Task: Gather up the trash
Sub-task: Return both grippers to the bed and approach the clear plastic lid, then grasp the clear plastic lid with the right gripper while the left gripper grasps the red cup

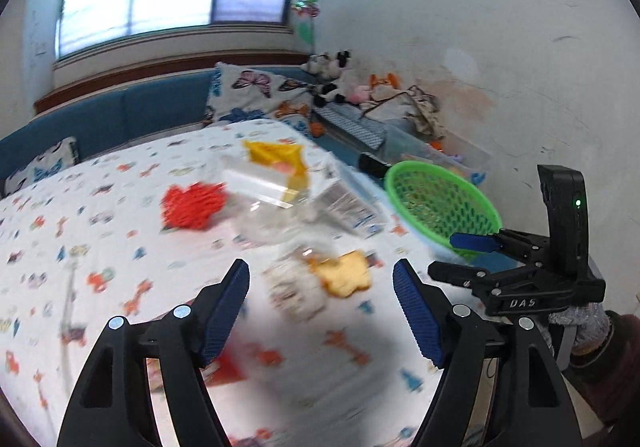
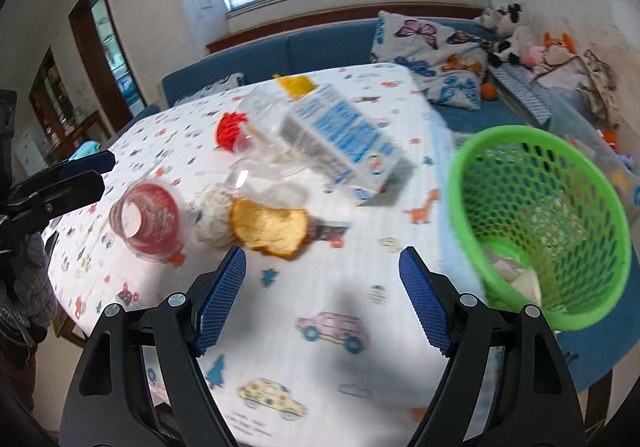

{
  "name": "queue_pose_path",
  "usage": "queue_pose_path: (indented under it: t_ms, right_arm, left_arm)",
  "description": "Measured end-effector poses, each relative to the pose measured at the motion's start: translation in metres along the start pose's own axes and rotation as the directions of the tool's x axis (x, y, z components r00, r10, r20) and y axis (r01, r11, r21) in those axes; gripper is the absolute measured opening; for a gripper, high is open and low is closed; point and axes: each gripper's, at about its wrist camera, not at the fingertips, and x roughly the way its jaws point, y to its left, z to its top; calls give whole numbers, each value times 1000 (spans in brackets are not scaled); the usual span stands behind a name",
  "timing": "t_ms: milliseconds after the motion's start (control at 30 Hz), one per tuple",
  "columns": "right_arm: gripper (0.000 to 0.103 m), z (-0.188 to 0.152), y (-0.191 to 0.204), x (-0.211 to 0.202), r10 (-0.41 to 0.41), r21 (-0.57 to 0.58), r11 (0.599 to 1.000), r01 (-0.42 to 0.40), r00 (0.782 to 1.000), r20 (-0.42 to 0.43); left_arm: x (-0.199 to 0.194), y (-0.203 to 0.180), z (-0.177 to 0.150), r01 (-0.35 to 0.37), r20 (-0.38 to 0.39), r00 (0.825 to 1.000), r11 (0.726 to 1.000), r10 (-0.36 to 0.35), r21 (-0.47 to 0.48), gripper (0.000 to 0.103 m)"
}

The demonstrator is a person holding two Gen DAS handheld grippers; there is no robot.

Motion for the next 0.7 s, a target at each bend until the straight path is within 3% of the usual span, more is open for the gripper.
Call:
queue_pose_path:
  t_ms: [200, 400, 700]
  right_arm:
    - [76, 16, 22, 18, 62, -6, 998, -62, 998, -12]
    - [76, 40, 32, 44, 122, 58, 991, -120, 991, -48]
    - [76, 71, 29, 89, 148, 183, 976, -120, 978, -149]
  left_arm:
    - [-11, 32, -17, -59, -14, 998, 998, 58, -32, 72]
    - [-18, 56, -26, -82, -23, 996, 996, 81, -42, 72]
    - [-16, 71, -35, -54, -65, 996, 996, 58, 69, 81]
